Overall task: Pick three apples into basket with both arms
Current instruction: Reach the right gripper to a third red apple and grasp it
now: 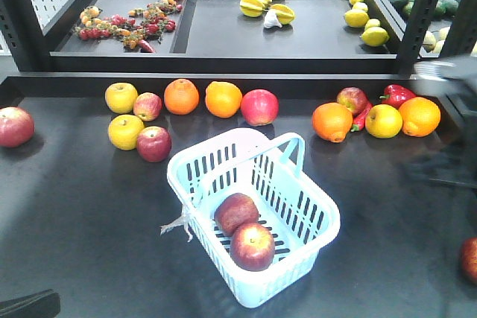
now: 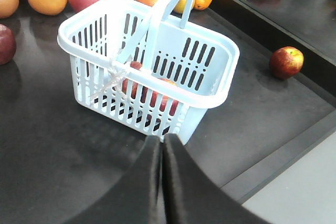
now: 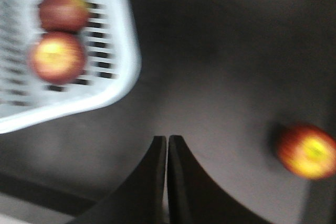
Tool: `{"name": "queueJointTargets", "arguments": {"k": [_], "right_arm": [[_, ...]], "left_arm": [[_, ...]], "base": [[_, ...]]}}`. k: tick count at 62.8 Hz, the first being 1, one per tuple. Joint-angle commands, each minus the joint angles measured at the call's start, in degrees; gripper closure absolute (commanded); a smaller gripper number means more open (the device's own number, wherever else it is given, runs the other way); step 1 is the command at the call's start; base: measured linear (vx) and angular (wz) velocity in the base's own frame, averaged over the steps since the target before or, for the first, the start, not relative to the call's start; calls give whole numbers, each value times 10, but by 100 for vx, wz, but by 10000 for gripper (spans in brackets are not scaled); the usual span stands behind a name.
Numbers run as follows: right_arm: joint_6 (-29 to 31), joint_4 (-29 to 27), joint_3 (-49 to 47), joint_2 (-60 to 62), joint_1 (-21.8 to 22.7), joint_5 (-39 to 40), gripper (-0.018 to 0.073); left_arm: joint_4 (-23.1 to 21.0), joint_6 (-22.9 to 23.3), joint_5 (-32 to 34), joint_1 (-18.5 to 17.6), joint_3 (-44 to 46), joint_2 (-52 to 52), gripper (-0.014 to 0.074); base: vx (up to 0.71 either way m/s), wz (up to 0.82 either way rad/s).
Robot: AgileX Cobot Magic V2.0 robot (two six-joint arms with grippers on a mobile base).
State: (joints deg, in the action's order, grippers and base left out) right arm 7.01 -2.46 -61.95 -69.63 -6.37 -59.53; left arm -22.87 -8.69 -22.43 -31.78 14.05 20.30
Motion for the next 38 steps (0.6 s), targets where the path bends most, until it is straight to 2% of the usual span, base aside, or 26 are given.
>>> {"name": "queueJointTargets", "arguments": {"k": [1,7,12,17,22,28,38], "right_arm": [[-1,21,24,33,76,24,564],[12,17,59,35,164,52,564],[12,-4,77,21,219,77,564],[27,-26,74,-6,252,79,559],[41,-38,62,-36,265,78,533],[48,-38,43,-77,264,70,449],[46,-23,1,-136,264,43,192]], "left_arm": [[-11,4,38,-3,15,2,603],[-11,4,38,-3,15,2,603],[-11,4,38,-3,15,2,603],[-11,4,38,-3,15,2,603],[-11,4,38,-3,15,2,603],[-11,4,38,-3,15,2,603],[-11,4,38,-3,15,2,603]], "base": [[0,0],[0,0],[0,0],[0,0],[0,0],[0,0],[0,0]]}}
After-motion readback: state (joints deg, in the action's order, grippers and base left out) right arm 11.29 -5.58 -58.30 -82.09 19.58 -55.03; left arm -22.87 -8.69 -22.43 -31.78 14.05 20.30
